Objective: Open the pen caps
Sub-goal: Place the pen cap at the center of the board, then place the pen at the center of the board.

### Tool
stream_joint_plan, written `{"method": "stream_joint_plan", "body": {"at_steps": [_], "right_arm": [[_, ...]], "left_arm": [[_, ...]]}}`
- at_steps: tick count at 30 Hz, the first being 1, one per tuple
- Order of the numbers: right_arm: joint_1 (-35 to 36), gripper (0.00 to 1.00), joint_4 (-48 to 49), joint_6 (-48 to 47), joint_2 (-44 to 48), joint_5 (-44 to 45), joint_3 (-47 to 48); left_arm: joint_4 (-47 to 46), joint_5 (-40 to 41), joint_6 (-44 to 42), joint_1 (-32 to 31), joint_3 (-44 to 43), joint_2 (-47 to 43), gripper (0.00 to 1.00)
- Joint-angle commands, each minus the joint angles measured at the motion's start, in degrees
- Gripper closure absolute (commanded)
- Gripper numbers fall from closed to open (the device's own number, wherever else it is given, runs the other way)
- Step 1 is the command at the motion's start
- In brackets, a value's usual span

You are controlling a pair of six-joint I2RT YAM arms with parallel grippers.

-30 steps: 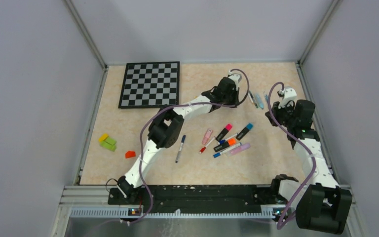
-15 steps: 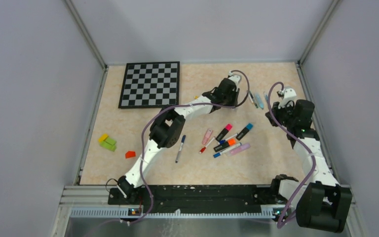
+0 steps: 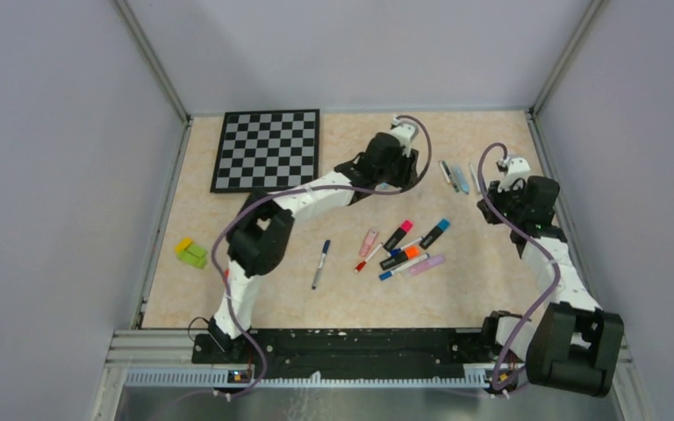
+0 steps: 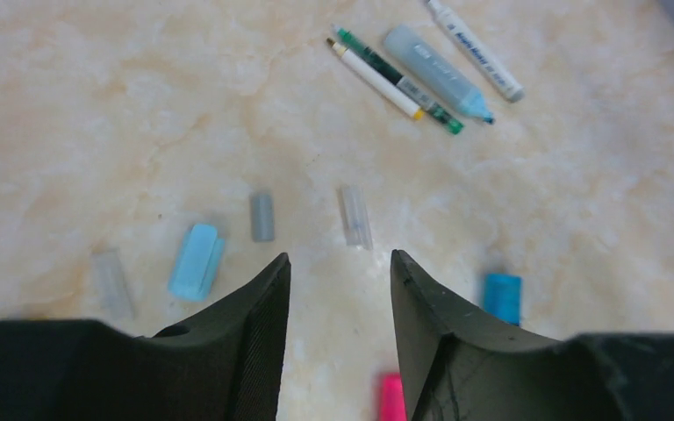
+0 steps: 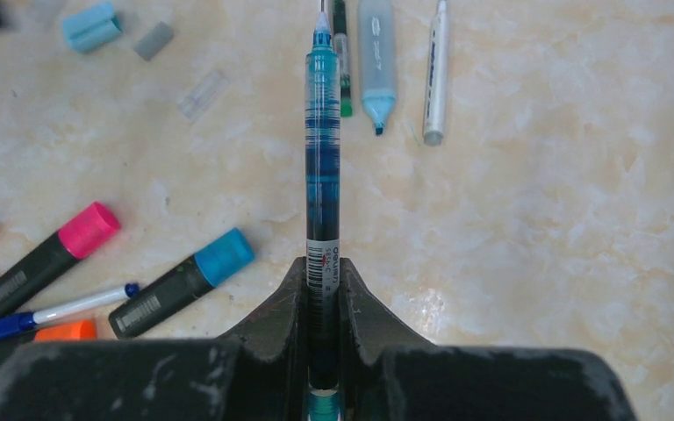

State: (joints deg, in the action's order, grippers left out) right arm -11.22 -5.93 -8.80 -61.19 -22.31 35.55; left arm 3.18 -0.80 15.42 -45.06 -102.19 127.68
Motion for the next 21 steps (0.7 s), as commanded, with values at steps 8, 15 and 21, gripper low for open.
{"method": "stream_joint_plan", "body": {"at_steps": [8,15,21], "right_arm": [[-6.0,1.00,-3.0,-0.7,-20.1,-1.6,13.9],[-6.4,1.00,-7.4,-4.2,-34.2,-0.2,26.0],[-6.4,1.00,-12.9,-5.3,-44.4,-0.3,37.0]], "left_arm": [[-18.9,-0.8,-5.9,0.0,42.5,-42.1,0.28],[-18.5,5.2,-3.1,0.3,62.6,-64.5,0.01],[-14.8,6.0,3.4,0.7,75.0,-82.1,0.01]]}}
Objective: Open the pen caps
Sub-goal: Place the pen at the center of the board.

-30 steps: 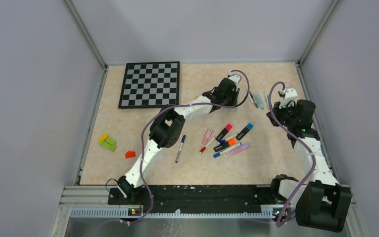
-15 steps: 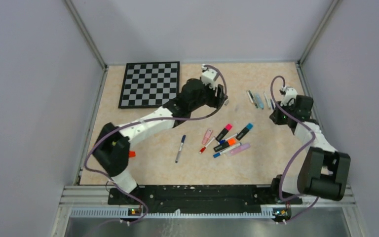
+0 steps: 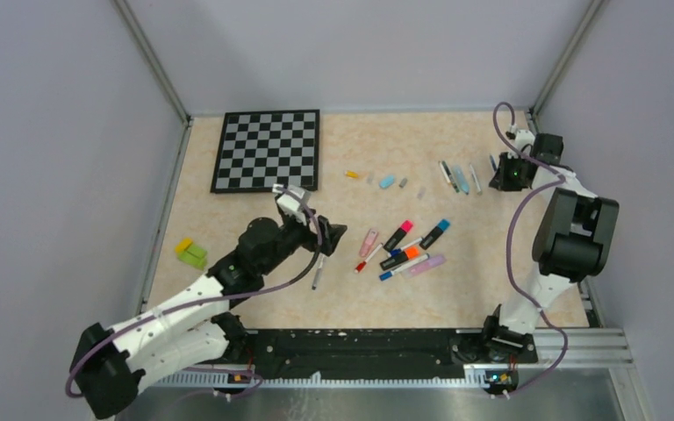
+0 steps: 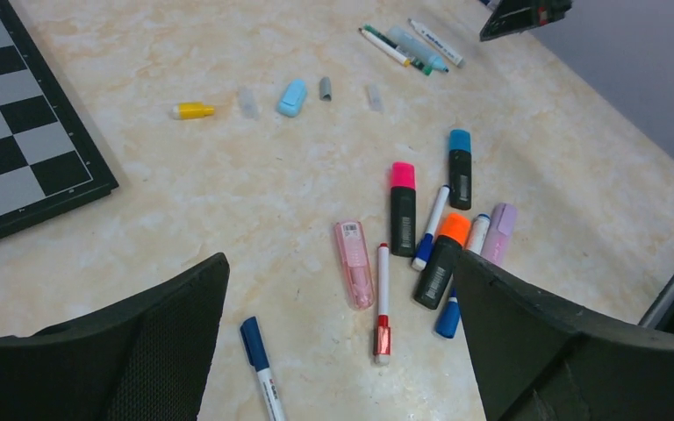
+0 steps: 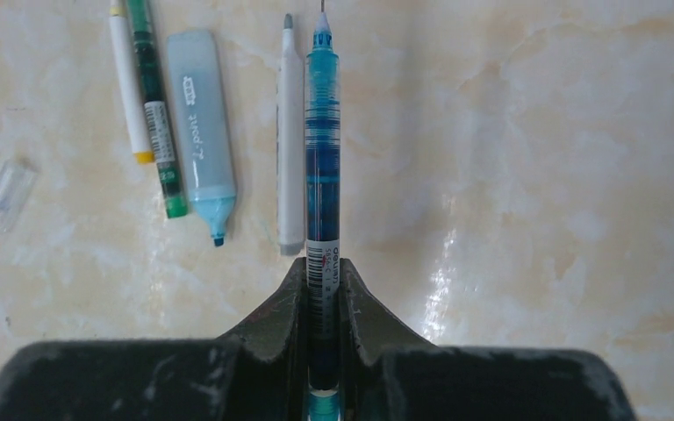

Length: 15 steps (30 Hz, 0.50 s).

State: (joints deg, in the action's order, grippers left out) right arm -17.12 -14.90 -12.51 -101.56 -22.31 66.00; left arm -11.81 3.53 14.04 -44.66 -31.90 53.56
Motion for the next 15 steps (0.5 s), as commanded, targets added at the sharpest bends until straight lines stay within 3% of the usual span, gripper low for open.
{"method": "stream_joint_plan", "body": {"at_steps": [1,8,15], "right_arm": [[-0.5,1.00,-4.7,-1.8,-5.4,-0.3,7.9],[-0.5,0.99,-9.0,-2.4,-11.9,-0.9,13.7],[-0.5,0.90,-10.3,-1.9,-14.6,-1.2,15.0]], "left_arm": [[1.0,1.5,6.0,0.3,6.1,-10.1,0.01],[5.8,2.1,13.5,0.3,13.4,-22.4,0.01],[6.7,2.4,14.3,0.3,13.8,-24.4,0.01]]}}
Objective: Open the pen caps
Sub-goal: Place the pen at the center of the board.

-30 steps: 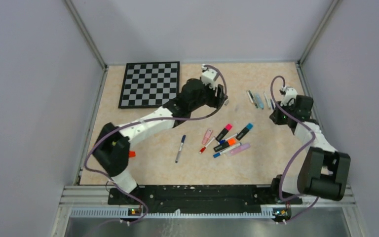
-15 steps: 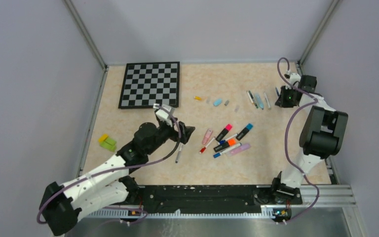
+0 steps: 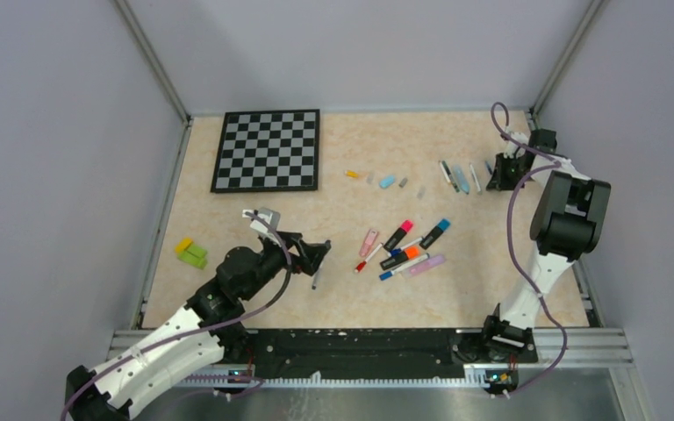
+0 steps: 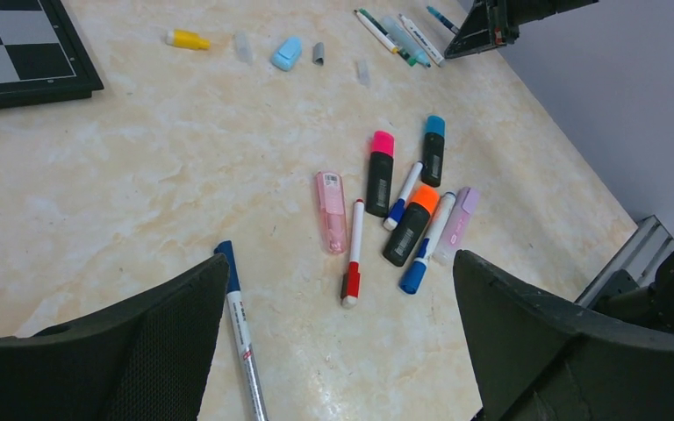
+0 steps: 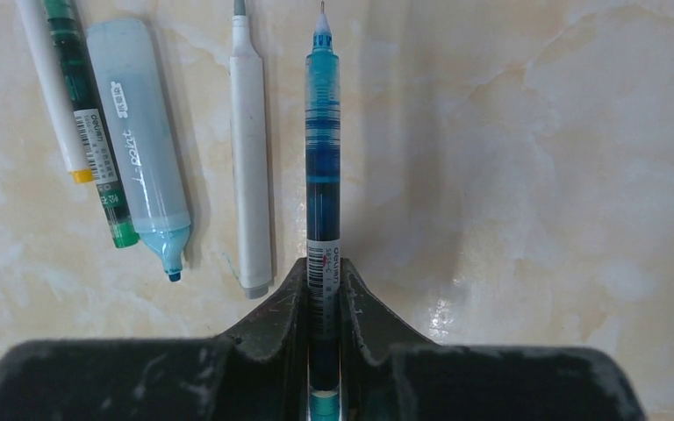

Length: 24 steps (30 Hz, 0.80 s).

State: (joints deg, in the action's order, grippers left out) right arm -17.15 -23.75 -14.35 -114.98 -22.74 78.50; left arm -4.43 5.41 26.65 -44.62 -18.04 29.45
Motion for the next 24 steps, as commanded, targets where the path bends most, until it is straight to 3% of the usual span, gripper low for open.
{"method": "stream_joint_plan", "body": {"at_steps": [1,11,24], "right_arm": [[-0.4,0.89,-1.5,-0.1,-1.4,-0.7,2.5],[-0.4,0.80,-1.7,-0.1,-1.6,-1.1,2.1],[-0.4,0.77,0.9,0.1,4.8,-2.0,-1.0]], "left_arm": [[-0.9,0.3,1.7,0.2,-0.2,0.2,0.01],[-0.8,-2.5,2.6,0.2,-1.5,3.6,0.01],[1.3,-4.4,3.7,0.2,-1.8,3.9,0.01]]}}
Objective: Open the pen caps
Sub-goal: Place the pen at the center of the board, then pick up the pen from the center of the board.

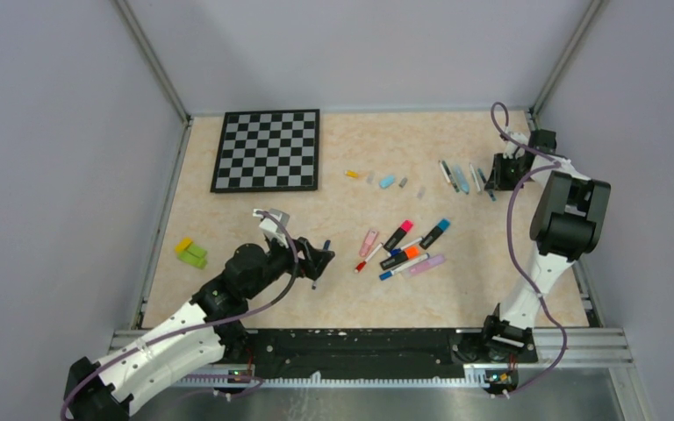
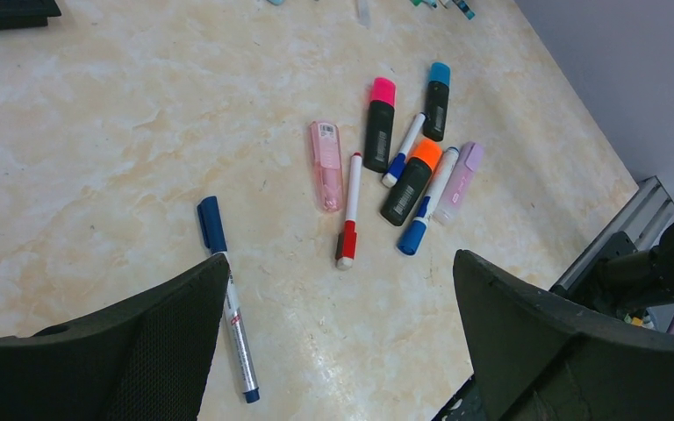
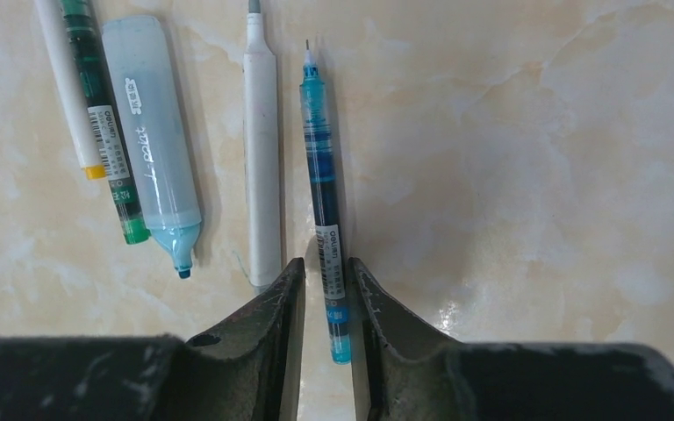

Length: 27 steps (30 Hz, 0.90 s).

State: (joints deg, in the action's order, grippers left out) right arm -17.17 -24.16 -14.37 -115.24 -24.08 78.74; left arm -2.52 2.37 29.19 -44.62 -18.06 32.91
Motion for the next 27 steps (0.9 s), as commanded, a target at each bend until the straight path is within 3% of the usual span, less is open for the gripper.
{"method": "stream_joint_plan", "body": {"at_steps": [1,27], "right_arm": [[-0.4,0.75,2.0,0.3,6.1,-0.7,-1.9],[-0.4,0.72,6.1,-0.3,25.7,-9.3,-14.3]], "left_arm": [[-0.6,-1.5,1.3,0.2,-1.7,0.8,0.01],[2.3,-1.8,2.6,0.2,-5.0,8.9,0.01]]}}
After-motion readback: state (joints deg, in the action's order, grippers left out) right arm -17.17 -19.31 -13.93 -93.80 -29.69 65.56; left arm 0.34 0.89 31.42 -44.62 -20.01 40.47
